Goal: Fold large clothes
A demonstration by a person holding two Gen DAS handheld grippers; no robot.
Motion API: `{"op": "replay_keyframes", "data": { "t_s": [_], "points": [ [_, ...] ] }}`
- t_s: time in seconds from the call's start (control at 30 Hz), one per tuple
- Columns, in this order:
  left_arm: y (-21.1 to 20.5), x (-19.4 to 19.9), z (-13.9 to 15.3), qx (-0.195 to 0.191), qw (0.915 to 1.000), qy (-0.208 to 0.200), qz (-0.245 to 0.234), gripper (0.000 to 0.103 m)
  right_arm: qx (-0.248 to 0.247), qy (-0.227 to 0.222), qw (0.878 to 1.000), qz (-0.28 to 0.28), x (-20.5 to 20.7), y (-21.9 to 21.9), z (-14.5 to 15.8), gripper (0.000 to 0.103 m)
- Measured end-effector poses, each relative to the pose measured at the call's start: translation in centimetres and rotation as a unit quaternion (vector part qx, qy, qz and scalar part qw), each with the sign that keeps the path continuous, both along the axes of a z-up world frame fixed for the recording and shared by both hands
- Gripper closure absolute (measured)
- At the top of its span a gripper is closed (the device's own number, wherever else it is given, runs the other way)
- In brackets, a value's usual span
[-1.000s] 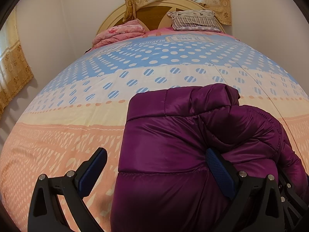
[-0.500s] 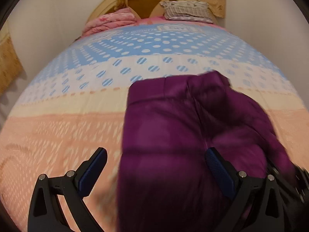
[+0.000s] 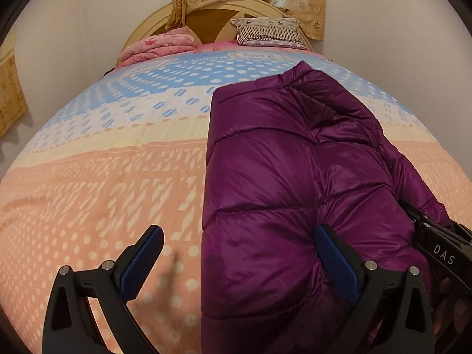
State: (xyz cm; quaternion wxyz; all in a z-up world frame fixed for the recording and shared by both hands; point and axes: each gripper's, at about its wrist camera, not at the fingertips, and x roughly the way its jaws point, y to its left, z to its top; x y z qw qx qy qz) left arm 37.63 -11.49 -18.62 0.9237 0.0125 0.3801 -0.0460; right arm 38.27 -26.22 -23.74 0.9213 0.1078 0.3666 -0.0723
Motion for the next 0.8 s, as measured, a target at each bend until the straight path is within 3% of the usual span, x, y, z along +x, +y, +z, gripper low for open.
{"op": "replay_keyframes", "data": {
  "t_s": [0.33, 0.57, 0.7, 0.8],
  "points": [
    [0.1, 0.7, -0.6, -0.027, 0.9994, 0.018, -0.012, 0.001, 0.017, 0.006, 1.000, 0.009, 0.1, -0.5, -0.4, 0.029],
    [-0.5, 1.1, -0.8, -0.020, 0.9993, 0.023, -0.022, 0.001, 0.007, 0.015, 1.000, 0.013, 0.4, -0.3, -0.6, 0.029],
    [-0.5, 1.3, -1.0, -0.032, 0.9984, 0.030, -0.035, 0.002, 0.005, 0.019, 0.999, 0.025, 0.5, 0.0, -0.7, 0.035],
    [-0.6, 1.5, -1.0, -0.044, 0.9971, 0.033, -0.053, 0.010, 0.003, 0.016, 0.999, 0.034, 0.5, 0.4, -0.6, 0.042]
  ]
}}
